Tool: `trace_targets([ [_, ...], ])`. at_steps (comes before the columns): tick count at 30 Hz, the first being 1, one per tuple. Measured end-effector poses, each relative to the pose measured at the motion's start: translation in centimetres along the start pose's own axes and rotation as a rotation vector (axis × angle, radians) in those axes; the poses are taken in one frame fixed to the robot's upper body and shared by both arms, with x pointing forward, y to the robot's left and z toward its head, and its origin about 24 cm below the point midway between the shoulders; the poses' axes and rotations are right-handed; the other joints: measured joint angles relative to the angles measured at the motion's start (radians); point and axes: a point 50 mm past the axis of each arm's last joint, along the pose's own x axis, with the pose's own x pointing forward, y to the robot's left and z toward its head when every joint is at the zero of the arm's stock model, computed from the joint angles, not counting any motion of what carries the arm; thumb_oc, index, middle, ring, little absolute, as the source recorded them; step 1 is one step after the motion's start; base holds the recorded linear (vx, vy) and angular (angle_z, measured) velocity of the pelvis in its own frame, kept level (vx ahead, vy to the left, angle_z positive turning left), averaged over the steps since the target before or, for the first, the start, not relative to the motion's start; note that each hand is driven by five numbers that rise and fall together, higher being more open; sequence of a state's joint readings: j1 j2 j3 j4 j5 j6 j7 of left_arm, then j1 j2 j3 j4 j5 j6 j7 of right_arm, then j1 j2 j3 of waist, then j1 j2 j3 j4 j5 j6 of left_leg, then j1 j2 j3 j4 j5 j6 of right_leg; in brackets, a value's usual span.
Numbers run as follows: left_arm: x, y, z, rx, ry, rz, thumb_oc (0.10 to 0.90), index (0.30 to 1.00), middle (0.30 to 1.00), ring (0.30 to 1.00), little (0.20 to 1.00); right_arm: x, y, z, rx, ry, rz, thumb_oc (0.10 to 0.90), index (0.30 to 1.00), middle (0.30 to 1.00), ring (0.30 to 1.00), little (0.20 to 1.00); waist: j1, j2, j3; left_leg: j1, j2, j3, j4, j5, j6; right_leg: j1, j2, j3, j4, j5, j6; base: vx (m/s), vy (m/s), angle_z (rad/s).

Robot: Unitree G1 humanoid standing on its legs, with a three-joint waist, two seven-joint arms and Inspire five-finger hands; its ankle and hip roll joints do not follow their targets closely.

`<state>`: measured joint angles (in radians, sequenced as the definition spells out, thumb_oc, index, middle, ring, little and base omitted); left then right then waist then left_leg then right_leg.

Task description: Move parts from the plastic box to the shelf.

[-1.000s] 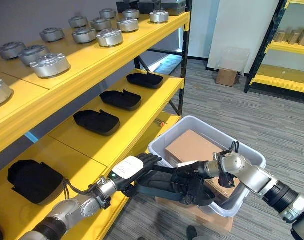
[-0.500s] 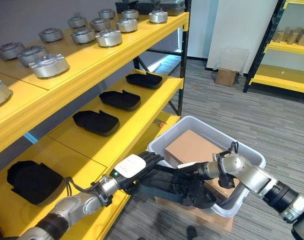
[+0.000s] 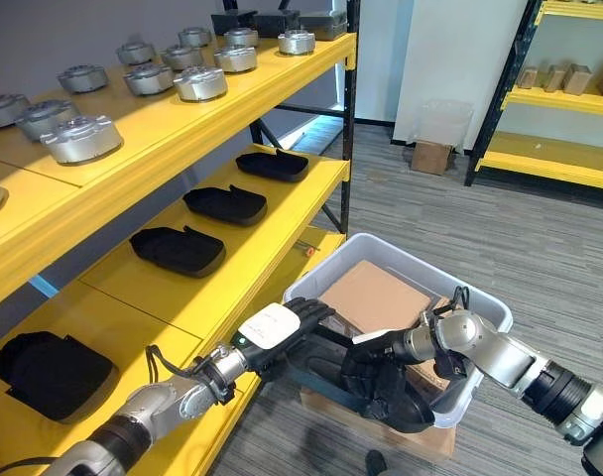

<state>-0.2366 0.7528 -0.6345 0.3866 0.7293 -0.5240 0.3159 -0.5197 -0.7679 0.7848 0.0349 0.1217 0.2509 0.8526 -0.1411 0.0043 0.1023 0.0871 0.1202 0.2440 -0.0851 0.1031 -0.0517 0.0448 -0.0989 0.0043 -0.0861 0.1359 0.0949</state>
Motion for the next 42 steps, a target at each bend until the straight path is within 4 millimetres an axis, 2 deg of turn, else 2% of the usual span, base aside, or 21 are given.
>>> trace_targets([
  [6,0.8,0.1,0.4,-0.010,-0.014,0.024,0.900,1.000,1.000,1.000,1.000,0.5,0.5,0.0,-0.003,0.004,0.027,0.400,0.300,0.300,0.300,0.300,-0.005,-0.008,-0.011,0.000,0.000,0.001,0.000,0.000,0.000,-0.001,0.000,0.003,0.000,-0.001,-0.002,0.00,0.000,0.00],
  [7,0.8,0.1,0.4,-0.010,-0.017,0.026,0.767,0.813,0.813,0.813,0.813,0.6,0.5,0.0,-0.003,0.003,0.030,0.400,0.300,0.300,0.300,0.300,-0.007,-0.008,-0.011,0.000,0.000,0.001,0.000,0.000,0.000,-0.001,0.000,0.003,0.000,-0.001,-0.002,0.00,0.000,0.00],
  [9,0.9,0.2,0.5,-0.012,-0.018,0.038,0.463,0.388,0.388,0.388,0.388,0.8,0.7,0.1,-0.005,-0.003,0.036,0.400,0.300,0.300,0.300,0.300,-0.014,-0.008,-0.011,0.000,0.000,0.002,0.000,0.000,0.000,-0.001,0.000,0.003,0.000,-0.001,-0.002,0.00,0.000,0.00],
  [10,0.9,0.2,0.5,-0.012,-0.018,0.042,0.400,0.300,0.300,0.300,0.300,0.8,0.7,0.2,-0.005,-0.004,0.037,0.400,0.300,0.300,0.300,0.300,-0.016,-0.008,-0.011,0.000,0.000,0.002,0.000,0.000,0.000,-0.001,0.000,0.003,0.000,-0.001,-0.002,0.00,0.000,0.00],
  [24,1.1,1.0,0.3,-0.028,-0.006,0.118,0.400,0.300,0.300,0.300,0.300,1.2,0.9,0.6,0.018,-0.050,0.046,0.400,0.300,0.300,0.300,0.300,-0.021,0.005,-0.023,0.002,0.000,0.004,0.000,0.000,0.001,-0.001,0.000,0.005,0.000,0.001,0.001,0.00,0.000,0.00],
  [42,0.7,1.1,-0.1,-0.008,0.006,0.106,0.400,0.300,0.300,0.300,0.300,2.0,1.4,0.5,0.049,-0.069,0.021,0.400,0.300,0.300,0.300,0.300,-0.024,0.008,-0.025,0.003,0.000,0.005,0.000,0.000,0.001,-0.001,-0.002,0.005,0.000,0.002,0.001,0.00,0.000,0.00],
])
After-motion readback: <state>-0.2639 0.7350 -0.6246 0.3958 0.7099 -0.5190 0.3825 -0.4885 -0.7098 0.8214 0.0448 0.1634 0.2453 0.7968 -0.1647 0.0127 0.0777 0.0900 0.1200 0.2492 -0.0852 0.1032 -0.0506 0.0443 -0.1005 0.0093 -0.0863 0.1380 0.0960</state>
